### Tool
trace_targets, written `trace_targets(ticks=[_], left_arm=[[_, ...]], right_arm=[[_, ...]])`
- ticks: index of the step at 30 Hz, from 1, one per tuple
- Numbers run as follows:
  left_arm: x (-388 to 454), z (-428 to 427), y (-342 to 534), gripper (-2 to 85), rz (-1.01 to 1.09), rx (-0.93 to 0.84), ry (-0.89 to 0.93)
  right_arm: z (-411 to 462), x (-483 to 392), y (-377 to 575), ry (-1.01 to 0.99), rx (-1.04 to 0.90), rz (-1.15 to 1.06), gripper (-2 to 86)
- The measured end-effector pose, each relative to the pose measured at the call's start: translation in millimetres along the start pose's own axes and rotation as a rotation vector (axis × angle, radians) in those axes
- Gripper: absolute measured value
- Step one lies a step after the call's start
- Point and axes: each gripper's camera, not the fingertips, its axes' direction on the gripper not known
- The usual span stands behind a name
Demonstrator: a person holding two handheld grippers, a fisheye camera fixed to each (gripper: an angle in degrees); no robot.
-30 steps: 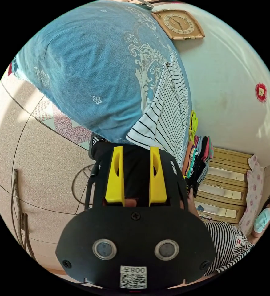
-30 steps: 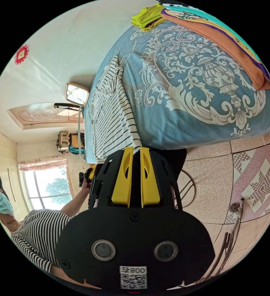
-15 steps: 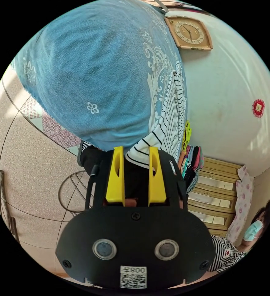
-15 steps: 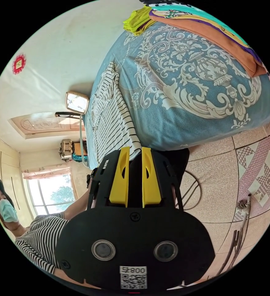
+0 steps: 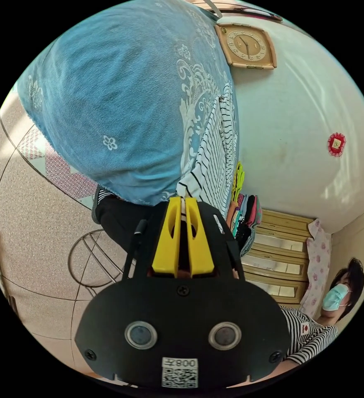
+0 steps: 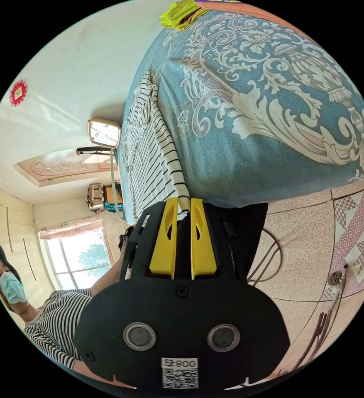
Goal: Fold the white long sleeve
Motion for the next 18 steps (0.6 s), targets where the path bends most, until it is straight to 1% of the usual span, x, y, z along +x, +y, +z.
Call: trace_targets(ticks=[6,11,18], left_arm=[[23,-37,16,1.8,0.030,0.041,0.097],[59,-68,28,1.6,0.119,0.054,0.172],[105,-106,42,1.5,0.217,0.107,0.325]], right_arm=[[-20,-11,16,-0.031,-0.015,-0.054,2.1],[-63,-39,37,-0.173,0.056,-0.156,1.5],[-119,-94,56,-0.269,0.128,-0.323,1.3]])
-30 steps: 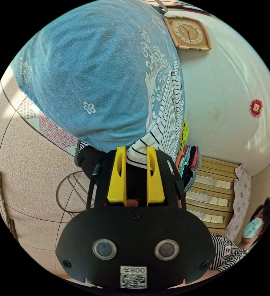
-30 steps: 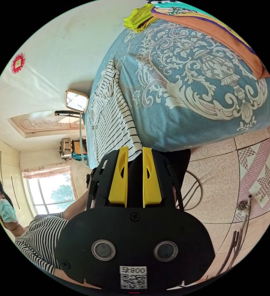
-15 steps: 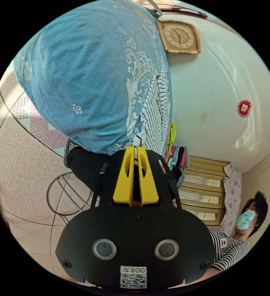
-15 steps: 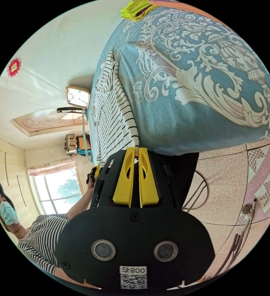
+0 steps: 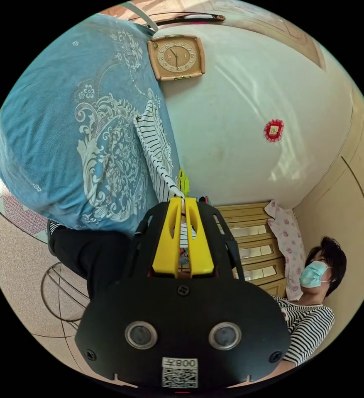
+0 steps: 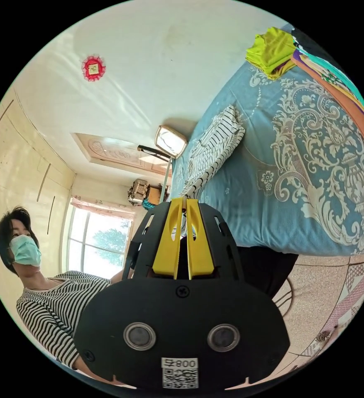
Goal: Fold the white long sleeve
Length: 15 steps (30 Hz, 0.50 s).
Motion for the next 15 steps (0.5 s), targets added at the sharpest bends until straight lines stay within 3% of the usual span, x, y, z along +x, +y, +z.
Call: trace_targets(ticks=[15], left_arm=[[86,-51,33,1.3,0.178,0.011,0.182]], right_arm=[[-86,-90,61,-0.073,0.069,-0.203,1.0]])
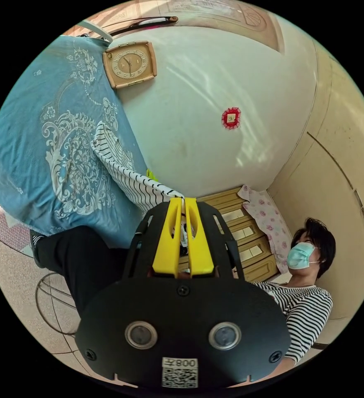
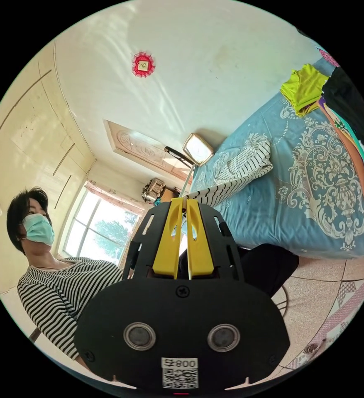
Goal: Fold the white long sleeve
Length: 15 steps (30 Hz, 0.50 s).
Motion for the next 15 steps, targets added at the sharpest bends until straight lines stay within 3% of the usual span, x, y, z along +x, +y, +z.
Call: trace_targets(ticks=[7,15], left_arm=[[-11,-25,43,1.1,-0.056,-0.018,-0.004],[-56,-5,36,1.1,-0.141,-0.023,-0.012]], right_arm=[[-24,10,49,0.023,-0.007,0.048,1.0],[-2,62,41,0.028,-0.020,0.151,1.0]])
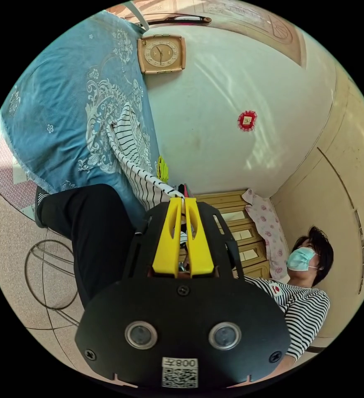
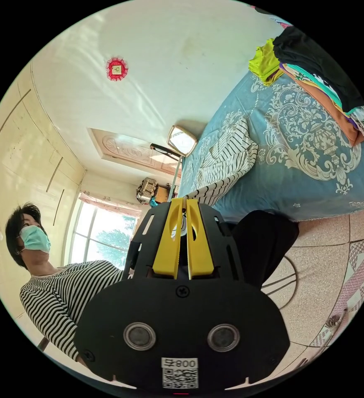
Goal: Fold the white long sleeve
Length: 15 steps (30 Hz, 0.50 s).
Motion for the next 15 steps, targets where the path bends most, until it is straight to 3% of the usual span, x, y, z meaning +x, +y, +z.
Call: trace_targets(ticks=[15], left_arm=[[-42,56,-86,1.2,0.032,0.015,0.033]], right_arm=[[37,42,-95,0.021,0.021,-0.044,1.2]])
